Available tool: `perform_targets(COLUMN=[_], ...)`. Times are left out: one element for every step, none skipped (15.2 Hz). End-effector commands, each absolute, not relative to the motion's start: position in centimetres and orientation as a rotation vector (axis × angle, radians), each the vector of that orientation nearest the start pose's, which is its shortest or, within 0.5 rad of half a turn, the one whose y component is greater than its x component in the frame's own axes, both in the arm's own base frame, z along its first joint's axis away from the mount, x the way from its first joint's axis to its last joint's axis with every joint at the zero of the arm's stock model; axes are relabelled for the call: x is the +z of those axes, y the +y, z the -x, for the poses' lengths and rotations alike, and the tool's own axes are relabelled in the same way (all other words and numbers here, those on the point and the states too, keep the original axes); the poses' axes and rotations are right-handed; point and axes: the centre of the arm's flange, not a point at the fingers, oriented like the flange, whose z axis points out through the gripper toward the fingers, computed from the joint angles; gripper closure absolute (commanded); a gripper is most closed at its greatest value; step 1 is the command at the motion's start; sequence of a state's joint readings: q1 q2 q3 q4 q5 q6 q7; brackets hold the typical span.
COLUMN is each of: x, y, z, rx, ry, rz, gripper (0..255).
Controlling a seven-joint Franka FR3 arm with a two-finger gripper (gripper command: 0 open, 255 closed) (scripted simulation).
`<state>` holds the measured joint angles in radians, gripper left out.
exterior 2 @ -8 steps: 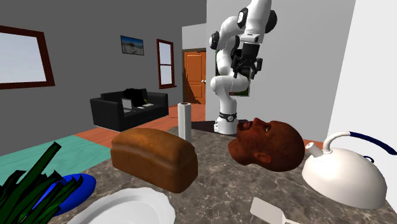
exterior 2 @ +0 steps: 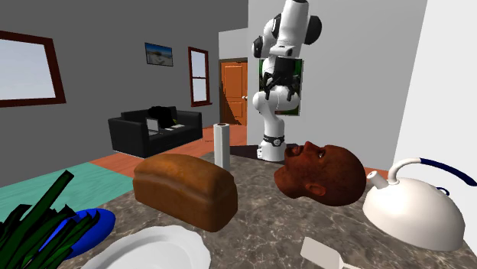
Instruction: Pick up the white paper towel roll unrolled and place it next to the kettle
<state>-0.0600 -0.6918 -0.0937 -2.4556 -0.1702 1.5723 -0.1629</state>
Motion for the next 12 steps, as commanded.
perform_targets(x=[50.6, 50.2, 49.8, 49.4, 49.1, 48.7, 48.4, 48.0, 47.6, 47.3, 46.9, 46.6], y=[-9.7, -10.9, -12.2, -13.4, -14.7, -15.9, -17.1, -18.4, -19.6, -20.9, -22.1, -23.4], z=[-32.0, -32.3, -32.5, -32.8, -33.1, -33.4, -33.6, -33.9, -34.1, -34.4, -34.6, -34.8], rx=[0.327, 0.324, 0.322, 0.319, 0.317, 0.314, 0.312, 0.309, 0.307, 0.304, 0.301, 0.299], ry=[-0.063, -0.052, -0.041, -0.03, -0.019, -0.008, 0.003, 0.015, 0.026, 0.037, 0.048, 0.059], rz=[3.206, 3.207, 3.207, 3.208, 3.209, 3.209, 3.21, 3.21, 3.21, 3.211, 3.211, 3.211], gripper=[0, 0, 0, 0, 0, 0, 0, 0, 0, 0, 0, 0])
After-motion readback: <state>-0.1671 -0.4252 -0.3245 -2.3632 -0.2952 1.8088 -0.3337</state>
